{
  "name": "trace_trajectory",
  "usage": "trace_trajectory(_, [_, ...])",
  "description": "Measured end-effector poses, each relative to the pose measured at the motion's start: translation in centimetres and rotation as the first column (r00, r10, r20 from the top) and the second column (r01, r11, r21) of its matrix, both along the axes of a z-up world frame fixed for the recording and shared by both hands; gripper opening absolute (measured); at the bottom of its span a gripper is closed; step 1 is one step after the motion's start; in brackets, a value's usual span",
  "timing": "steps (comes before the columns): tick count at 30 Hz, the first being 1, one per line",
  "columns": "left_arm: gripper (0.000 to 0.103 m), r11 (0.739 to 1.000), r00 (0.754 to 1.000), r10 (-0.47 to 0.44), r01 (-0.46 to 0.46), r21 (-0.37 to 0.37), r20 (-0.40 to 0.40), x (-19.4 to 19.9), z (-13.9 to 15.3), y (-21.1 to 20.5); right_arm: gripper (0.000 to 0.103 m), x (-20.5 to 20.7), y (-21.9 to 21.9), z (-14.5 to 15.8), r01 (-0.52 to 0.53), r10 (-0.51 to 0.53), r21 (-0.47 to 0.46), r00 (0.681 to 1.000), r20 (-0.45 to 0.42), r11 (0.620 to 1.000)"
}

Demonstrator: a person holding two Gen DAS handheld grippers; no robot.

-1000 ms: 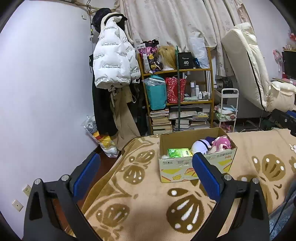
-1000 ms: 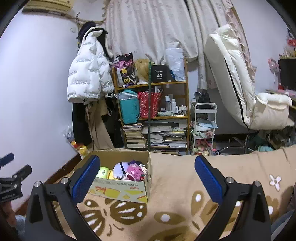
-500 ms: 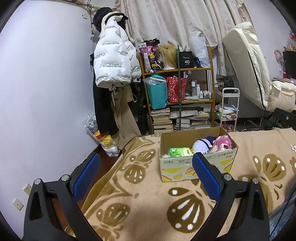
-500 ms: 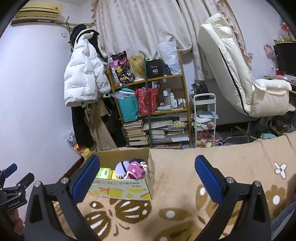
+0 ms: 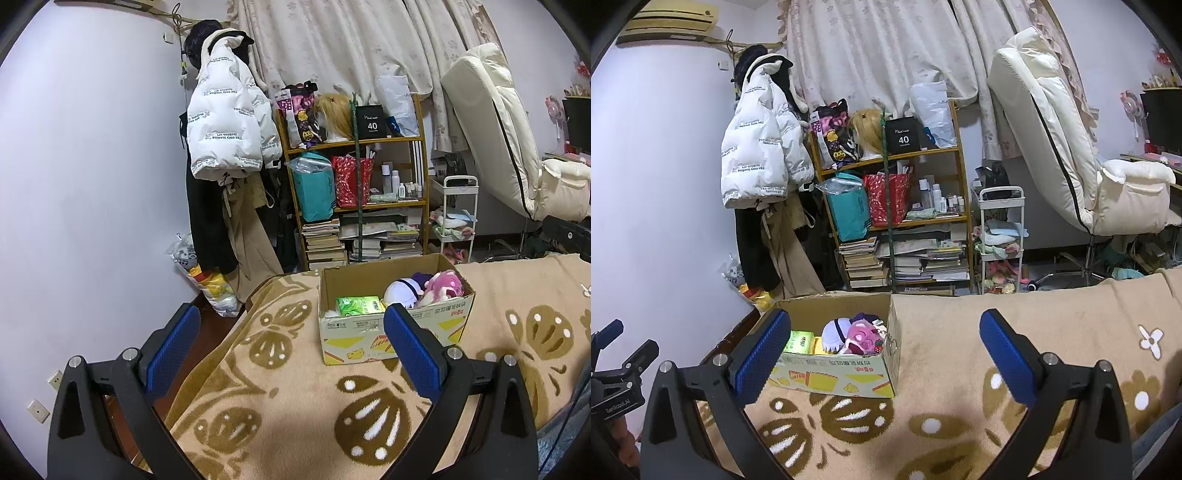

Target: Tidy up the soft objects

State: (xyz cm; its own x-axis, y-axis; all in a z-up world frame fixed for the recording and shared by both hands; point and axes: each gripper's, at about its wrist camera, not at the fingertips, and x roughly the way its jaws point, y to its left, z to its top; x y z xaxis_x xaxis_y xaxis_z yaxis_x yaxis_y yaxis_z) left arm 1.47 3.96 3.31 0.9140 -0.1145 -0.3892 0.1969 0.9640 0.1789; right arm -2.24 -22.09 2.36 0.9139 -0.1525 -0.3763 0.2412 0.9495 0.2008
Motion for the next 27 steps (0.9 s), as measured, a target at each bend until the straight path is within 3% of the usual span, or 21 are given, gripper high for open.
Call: trace_trajectory(27, [0.102, 1.0, 1.0, -0.001, 0.001, -0.004, -0.009, 0.31, -0.43, 0.69, 0.103, 0.06, 0.01, -0.01, -0.003, 0.003, 0.004, 1.0, -0.007, 1.0])
